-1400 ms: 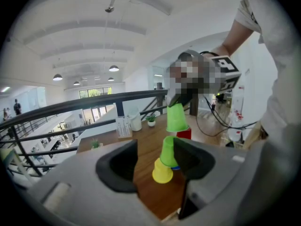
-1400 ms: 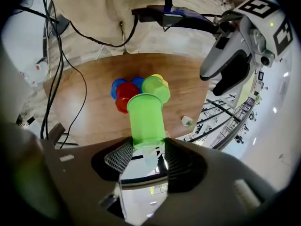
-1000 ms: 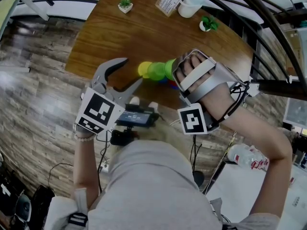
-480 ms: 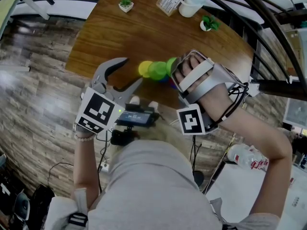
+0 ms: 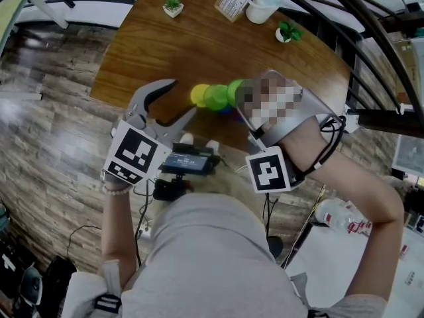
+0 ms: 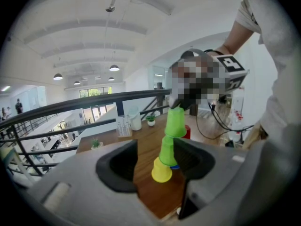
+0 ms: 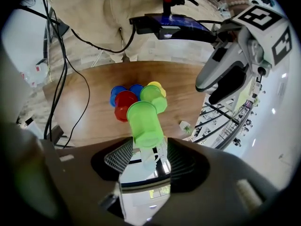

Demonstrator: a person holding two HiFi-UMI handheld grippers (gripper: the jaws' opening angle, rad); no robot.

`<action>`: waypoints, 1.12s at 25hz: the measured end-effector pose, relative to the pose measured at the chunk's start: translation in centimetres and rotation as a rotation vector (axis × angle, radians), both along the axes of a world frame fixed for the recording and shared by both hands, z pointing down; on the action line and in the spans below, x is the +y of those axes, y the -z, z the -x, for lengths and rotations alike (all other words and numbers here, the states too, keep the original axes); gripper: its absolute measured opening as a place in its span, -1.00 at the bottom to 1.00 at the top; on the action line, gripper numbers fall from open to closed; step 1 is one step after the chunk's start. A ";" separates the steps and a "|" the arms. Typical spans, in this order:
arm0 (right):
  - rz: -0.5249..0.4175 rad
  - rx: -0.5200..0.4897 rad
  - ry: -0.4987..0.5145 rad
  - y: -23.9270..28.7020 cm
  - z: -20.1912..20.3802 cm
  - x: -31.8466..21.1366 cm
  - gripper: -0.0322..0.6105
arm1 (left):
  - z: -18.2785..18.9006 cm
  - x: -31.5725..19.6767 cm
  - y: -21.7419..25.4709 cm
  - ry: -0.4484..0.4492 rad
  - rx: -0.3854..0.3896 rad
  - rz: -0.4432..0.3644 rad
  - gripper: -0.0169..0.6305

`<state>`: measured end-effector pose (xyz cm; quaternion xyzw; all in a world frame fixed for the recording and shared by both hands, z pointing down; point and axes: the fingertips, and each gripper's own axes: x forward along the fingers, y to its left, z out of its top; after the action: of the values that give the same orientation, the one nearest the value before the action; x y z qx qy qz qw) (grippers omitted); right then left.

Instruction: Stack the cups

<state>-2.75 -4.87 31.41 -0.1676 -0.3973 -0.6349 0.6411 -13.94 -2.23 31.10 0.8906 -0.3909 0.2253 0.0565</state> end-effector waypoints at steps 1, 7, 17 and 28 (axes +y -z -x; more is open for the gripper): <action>0.001 -0.011 -0.007 0.3 0.0 0.0 -0.23 | -0.1 -0.1 0.0 -0.003 -0.001 -0.001 -0.22; 0.035 -0.142 -0.093 3.0 -0.9 -0.6 -0.22 | -0.7 -0.7 0.6 -0.021 0.002 -0.015 -0.22; 0.316 -0.704 -0.560 6.7 -5.0 -1.7 -0.25 | -2.6 -2.2 3.2 -0.046 0.054 -0.076 -0.29; 0.729 -1.778 -0.960 9.1 -8.3 -3.2 -0.79 | -3.7 -3.4 5.0 -0.005 0.118 -0.073 -0.60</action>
<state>5.51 -8.05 22.36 0.3470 -0.9111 -0.0541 0.2158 -10.21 -5.66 26.08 0.9048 -0.3925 0.1582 0.0466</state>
